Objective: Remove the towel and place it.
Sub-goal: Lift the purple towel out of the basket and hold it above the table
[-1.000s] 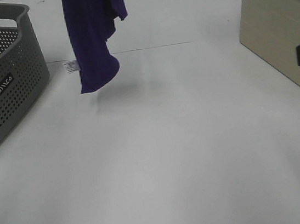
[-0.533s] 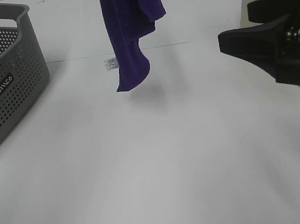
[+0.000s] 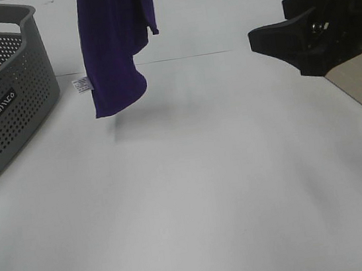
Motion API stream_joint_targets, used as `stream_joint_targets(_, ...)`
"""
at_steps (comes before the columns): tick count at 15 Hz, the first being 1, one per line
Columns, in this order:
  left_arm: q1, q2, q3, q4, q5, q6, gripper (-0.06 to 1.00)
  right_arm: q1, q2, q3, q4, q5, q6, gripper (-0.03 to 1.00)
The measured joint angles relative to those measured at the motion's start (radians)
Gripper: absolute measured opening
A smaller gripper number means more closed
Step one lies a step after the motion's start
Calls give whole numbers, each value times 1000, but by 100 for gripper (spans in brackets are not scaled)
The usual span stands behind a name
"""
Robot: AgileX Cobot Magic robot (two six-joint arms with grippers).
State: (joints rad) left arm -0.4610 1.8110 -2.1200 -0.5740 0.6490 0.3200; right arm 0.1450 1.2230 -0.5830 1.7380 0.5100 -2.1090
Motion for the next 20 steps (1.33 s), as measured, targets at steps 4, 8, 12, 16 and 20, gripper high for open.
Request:
stream_joint_targets(4, 0, 0, 0, 0, 6, 0, 0, 350, 90, -71, 2, -468, 74, 64)
stream_joint_targets(8, 0, 0, 0, -4, 7, 0, 0, 429, 279, -230, 2, -610, 254, 64)
stream_joint_targets(12, 0, 0, 0, -1, 11, 0, 0, 436, 327, -252, -69, -669, 429, 62)
stream_joint_targets(16, 0, 0, 0, 2, 44, 0, 0, 612, 333, -252, -550, -974, 907, 62)
stream_joint_targets(20, 0, 0, 0, 2, 48, 0, 0, 662, 374, -252, -742, -1127, 1151, 62)
